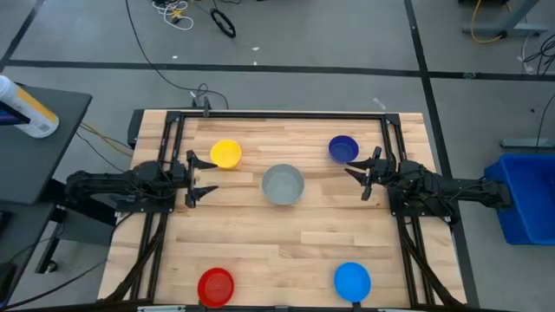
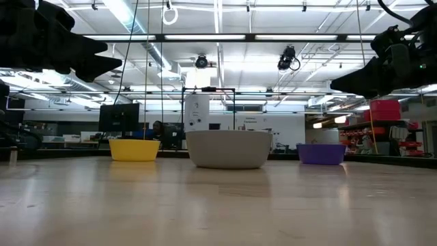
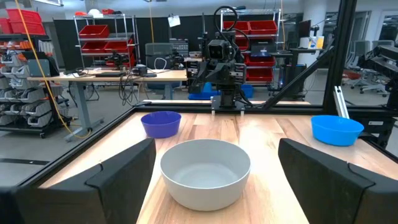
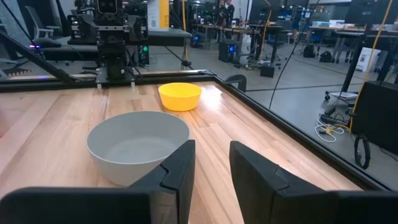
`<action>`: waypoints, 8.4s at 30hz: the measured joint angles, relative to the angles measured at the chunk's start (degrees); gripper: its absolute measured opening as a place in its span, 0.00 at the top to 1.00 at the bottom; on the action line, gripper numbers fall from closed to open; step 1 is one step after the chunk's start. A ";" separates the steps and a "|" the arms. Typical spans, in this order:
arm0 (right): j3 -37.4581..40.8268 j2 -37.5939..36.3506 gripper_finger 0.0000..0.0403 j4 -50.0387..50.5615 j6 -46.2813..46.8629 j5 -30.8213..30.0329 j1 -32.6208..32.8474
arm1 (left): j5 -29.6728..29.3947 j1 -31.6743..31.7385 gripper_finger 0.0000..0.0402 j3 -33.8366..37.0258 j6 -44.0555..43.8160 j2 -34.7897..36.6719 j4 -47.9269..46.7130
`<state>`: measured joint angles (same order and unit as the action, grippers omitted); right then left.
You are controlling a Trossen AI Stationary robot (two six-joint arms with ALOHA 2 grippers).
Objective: Nest bowls inside each other
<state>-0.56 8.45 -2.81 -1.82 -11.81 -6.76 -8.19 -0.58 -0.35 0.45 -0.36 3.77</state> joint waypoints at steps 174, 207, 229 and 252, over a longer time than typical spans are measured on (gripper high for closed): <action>-113.60 126.83 1.00 26.22 -71.75 -63.13 20.07 | -4.07 0.04 0.13 -2.68 -16.94 -29.76 35.20; -112.72 126.75 1.00 23.54 -70.41 -64.24 22.93 | -16.20 0.31 0.95 -11.33 -9.82 -48.30 37.02; -112.72 126.68 0.45 20.81 -63.17 -67.63 23.78 | -16.65 0.33 0.98 -13.94 -5.68 -49.47 36.44; -112.72 105.23 0.47 73.83 -0.24 -78.76 27.44 | -6.14 5.79 0.99 -21.67 -7.78 -59.85 29.47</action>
<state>-113.27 113.68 71.02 -2.06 -90.57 20.68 -14.32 5.21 -22.02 -7.33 -60.21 33.24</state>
